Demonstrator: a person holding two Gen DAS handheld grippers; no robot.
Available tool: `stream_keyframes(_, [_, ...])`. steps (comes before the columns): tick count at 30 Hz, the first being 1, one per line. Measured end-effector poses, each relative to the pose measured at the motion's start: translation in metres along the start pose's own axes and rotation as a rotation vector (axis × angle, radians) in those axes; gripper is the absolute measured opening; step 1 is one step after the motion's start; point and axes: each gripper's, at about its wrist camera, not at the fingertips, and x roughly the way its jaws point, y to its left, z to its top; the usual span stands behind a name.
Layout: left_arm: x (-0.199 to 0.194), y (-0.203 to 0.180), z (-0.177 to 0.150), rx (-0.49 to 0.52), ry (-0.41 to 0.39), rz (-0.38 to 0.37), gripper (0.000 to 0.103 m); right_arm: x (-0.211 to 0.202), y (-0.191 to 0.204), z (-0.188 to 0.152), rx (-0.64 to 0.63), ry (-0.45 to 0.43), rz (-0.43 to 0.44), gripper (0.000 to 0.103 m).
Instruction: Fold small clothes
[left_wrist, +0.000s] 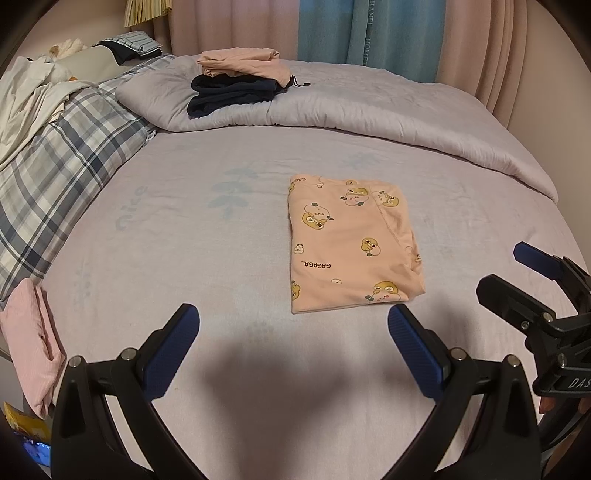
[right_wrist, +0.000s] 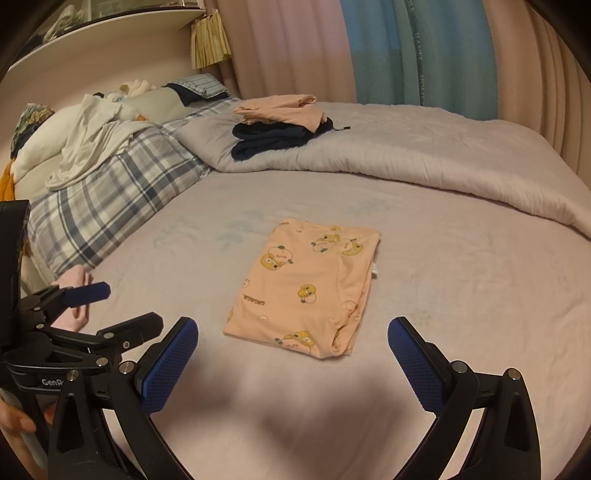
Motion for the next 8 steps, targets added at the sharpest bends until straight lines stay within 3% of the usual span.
stream_keyframes(8, [0.0034,0.0015,0.002,0.003,0.0,0.001,0.102,0.0002,-0.0006,0.0003,0.0,0.002,0.001,0.102])
